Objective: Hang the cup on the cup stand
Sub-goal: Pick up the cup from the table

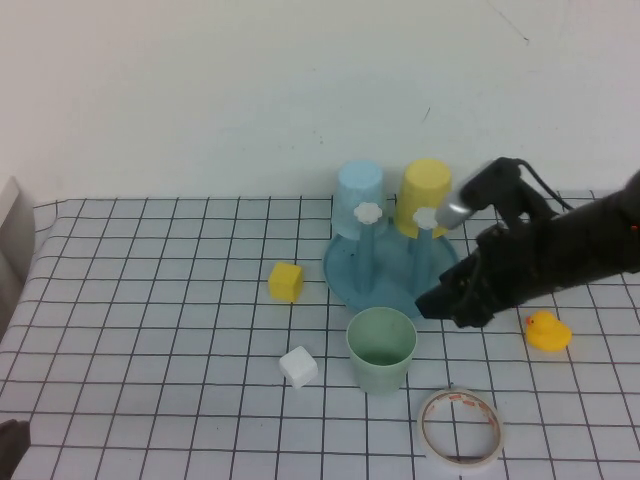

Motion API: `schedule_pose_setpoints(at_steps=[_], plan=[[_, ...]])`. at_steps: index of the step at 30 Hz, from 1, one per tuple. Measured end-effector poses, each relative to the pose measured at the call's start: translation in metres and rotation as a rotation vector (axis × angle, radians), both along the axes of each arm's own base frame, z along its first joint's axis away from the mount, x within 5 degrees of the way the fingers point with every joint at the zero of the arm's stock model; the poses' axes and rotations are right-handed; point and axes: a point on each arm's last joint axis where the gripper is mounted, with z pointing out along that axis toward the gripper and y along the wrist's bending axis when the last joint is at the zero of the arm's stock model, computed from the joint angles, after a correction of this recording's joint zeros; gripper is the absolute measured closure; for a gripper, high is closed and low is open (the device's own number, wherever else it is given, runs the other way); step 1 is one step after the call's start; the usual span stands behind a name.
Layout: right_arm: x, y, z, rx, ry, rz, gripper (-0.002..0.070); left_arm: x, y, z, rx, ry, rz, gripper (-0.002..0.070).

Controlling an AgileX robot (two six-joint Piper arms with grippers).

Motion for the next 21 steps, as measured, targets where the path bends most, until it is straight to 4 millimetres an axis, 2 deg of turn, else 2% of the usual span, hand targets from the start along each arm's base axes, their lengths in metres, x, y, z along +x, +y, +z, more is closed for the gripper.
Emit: schedule_pose_setpoints(at_steps=[4, 7, 15, 21], plan=[[0.024, 0.006, -0.022, -0.015, -0.009, -0.064, 0.0276, 0.0, 0.0, 0.0, -0.009, -0.004, 0.002, 0.0676], [0.032, 0.009, -0.044, 0.002, 0.048, -0.111, 0.0274, 0.0, 0.0, 0.001, -0.012, -0.004, 0.002, 0.0676], [0.032, 0.017, -0.084, 0.032, 0.189, -0.123, 0.0274, 0.0, 0.0, 0.001, -0.014, -0.003, 0.002, 0.0676], [0.029, 0.024, -0.1, 0.016, 0.221, -0.096, 0.0294, 0.0, 0.0, 0.001, -0.016, -0.003, 0.002, 0.0676]])
